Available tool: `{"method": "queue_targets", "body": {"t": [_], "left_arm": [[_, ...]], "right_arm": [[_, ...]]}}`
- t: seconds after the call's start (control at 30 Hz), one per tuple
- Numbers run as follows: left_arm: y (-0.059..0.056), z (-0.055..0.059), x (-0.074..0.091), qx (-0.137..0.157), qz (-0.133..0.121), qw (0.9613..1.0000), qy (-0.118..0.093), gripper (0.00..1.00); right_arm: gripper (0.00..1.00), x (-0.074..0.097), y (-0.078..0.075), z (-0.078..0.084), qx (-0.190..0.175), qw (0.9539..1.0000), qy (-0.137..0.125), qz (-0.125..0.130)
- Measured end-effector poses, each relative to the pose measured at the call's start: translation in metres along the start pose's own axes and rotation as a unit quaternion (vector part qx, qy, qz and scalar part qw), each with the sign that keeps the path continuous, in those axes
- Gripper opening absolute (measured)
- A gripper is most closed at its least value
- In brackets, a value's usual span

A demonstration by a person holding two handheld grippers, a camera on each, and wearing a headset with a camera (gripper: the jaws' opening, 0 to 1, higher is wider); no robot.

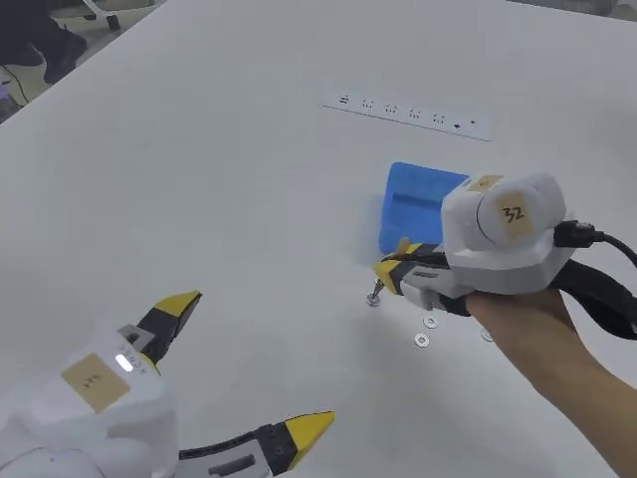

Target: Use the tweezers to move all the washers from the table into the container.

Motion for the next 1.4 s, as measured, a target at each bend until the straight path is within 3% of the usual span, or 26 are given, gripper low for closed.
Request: {"method": "queue_targets", "body": {"t": [0.57, 0.97, 1.4], "left_arm": [[0.002, 0.003, 0.000, -0.008, -0.002, 0.9998, 0.017, 0.92], [0.002, 0.006, 0.000, -0.012, -0.005, 0.9996, 0.024, 0.92], [0.005, 0.009, -0.002, -0.025, -0.014, 0.9988, 0.040, 0.91]], "right_arm": [[0.03, -0.001, -0.008, 0.006, -0.024, 0.9997, 0.007, -0.001], [0.01, -0.001, -0.003, 0.006, -0.019, 0.9997, 0.016, -0.004], [0.01, 0.033, -0.006, -0.002, -0.025, 0.9996, 0.017, 0.003]]}}
Point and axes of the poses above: the centre of the closed fingertips' face, and the gripper's own axes: x roughly backward along the fingers, y roughly to its left, z roughly out of its underside, the point moved 4 cm from there along x, roughly backward along the fingers, and after that the axes turned 8 degrees about x, right-handed, at the moved point
